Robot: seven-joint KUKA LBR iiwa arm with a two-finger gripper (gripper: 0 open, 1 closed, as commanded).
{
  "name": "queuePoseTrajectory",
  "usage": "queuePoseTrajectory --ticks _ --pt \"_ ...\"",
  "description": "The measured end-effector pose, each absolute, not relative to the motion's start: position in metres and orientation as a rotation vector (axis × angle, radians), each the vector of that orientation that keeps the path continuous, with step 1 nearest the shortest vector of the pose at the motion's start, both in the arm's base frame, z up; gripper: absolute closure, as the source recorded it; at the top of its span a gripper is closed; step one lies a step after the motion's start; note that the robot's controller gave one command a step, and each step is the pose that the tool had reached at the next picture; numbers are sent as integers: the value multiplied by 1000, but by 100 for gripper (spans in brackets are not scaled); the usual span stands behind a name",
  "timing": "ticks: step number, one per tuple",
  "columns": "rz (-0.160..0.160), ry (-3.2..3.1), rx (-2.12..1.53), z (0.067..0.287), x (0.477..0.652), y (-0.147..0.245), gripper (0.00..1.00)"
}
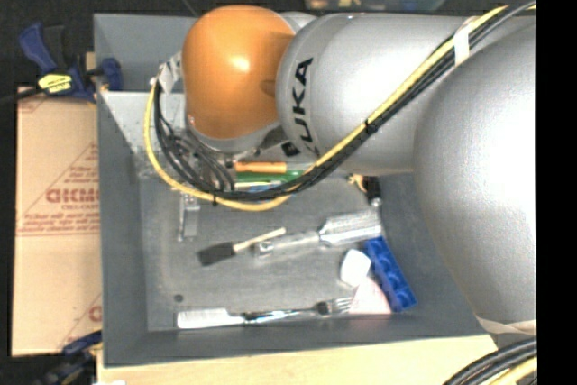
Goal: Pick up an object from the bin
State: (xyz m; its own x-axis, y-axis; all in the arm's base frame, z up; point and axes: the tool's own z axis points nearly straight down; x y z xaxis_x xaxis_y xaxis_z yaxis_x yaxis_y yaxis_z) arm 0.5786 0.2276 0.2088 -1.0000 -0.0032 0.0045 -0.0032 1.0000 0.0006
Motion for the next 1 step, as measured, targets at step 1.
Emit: queuePoseTrajectory --ticks 1 --pt "-4 -3145 -2 213 581 227 0"
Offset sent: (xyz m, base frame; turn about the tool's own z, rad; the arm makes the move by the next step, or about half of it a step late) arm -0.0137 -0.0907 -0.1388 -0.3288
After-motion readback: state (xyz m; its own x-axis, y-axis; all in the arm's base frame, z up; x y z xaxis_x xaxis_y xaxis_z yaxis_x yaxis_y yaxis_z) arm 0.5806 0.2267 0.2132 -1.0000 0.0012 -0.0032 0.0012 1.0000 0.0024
